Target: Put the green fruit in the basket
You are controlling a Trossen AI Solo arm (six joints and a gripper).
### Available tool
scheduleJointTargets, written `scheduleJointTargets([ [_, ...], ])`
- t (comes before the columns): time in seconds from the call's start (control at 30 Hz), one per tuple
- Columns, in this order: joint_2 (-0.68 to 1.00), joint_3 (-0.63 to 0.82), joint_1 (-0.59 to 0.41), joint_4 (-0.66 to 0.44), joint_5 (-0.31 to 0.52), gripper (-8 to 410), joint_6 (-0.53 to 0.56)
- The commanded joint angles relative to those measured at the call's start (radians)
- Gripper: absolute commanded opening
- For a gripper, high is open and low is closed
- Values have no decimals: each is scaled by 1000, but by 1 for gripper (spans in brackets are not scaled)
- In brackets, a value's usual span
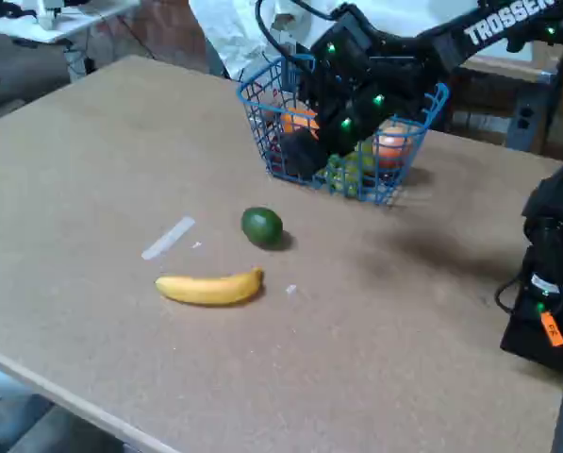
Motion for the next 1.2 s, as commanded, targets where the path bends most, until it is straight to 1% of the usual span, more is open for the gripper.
scheduleJointTargets([
  [0.0, -2, 1, -1, 0, -3, 220, 0],
  [0.37, -2, 1, -1, -1, -4, 220, -1],
  [0.57, 1, 1, 1, -37, -15, 220, 11],
  [0.63, 5, 1, 2, -50, -20, 220, 29],
  [0.7, 5, 1, 3, -63, -42, 220, 44],
  [0.8, 4, 1, 6, -79, -52, 226, 103],
  [0.87, 4, 1, 6, -84, -58, 237, 140],
  [0.97, 4, 1, 8, -84, -58, 266, 157],
  [1.17, 5, 1, 8, -82, -56, 359, 155],
])
